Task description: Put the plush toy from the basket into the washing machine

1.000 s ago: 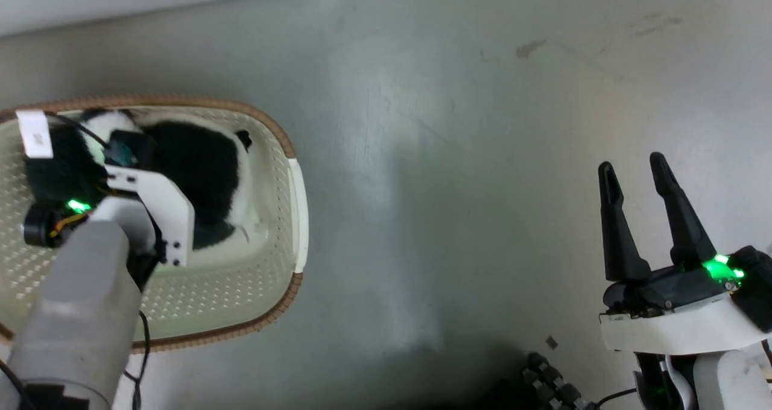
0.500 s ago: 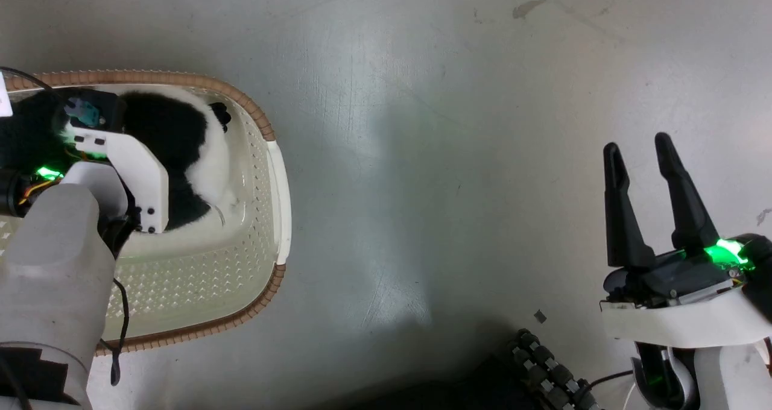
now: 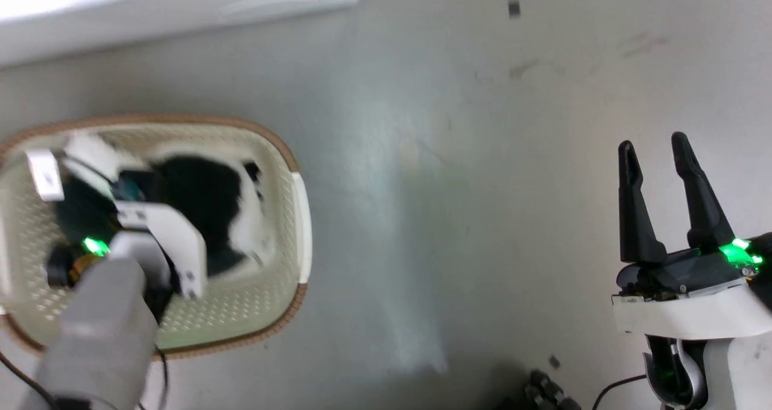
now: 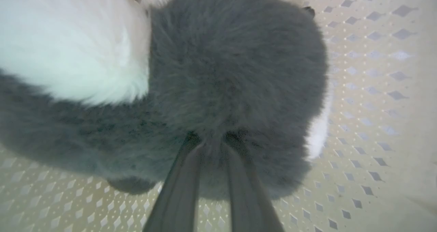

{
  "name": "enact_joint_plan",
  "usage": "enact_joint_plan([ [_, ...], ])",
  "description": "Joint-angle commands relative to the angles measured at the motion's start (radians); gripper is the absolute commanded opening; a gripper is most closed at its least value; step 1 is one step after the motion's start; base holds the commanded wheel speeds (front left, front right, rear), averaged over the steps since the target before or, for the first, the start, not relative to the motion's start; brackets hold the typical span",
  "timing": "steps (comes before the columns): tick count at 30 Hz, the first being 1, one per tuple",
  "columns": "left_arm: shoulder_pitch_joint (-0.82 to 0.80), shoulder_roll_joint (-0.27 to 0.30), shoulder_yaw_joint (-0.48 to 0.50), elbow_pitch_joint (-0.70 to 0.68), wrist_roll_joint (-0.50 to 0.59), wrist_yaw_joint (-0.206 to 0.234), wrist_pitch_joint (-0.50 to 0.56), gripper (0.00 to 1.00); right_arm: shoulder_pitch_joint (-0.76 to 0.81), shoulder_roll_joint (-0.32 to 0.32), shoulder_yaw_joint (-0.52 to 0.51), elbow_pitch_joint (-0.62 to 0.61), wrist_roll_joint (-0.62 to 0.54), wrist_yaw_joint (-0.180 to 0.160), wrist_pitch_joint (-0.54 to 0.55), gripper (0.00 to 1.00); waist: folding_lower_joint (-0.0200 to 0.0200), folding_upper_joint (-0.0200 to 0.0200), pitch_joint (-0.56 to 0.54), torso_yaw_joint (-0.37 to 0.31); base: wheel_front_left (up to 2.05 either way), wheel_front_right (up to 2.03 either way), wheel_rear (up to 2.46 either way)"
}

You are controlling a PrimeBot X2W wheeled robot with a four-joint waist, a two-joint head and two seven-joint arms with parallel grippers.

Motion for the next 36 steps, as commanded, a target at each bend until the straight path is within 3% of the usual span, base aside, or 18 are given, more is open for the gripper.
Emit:
enact_joint_plan([
  [1, 0.031, -0.013, -0.006, 0.007, -0.009, 0.003, -0.013, 0.00, 0.005, 0.000, -0.006, 0.006, -0.008, -0.001, -0.004, 1.00, -0.0001, 0.0000, -0.085, 0.029, 0.00, 0.00, 0.00],
  [12, 0.182, -0.085, -0.047, -0.023, -0.072, 0.003, -0.196, 0.00, 0.072, 0.000, -0.048, 0.037, -0.069, -0.001, -0.004, 1.00, -0.0001, 0.0000, -0.342, 0.102, 0.00, 0.00, 0.00],
  [24, 0.307, -0.114, -0.061, -0.124, -0.126, 0.003, -0.308, 0.00, 0.146, 0.000, -0.050, 0.049, -0.092, -0.001, -0.004, 1.00, -0.0001, 0.0000, -0.515, 0.170, 0.00, 0.00, 0.00],
  [36, 0.480, -0.104, 0.069, -0.522, -0.054, 0.045, -0.310, 0.00, 0.186, 0.000, -0.048, 0.046, -0.093, -0.001, -0.004, 1.00, -0.0001, 0.0000, -0.592, 0.183, 0.00, 0.00, 0.00],
])
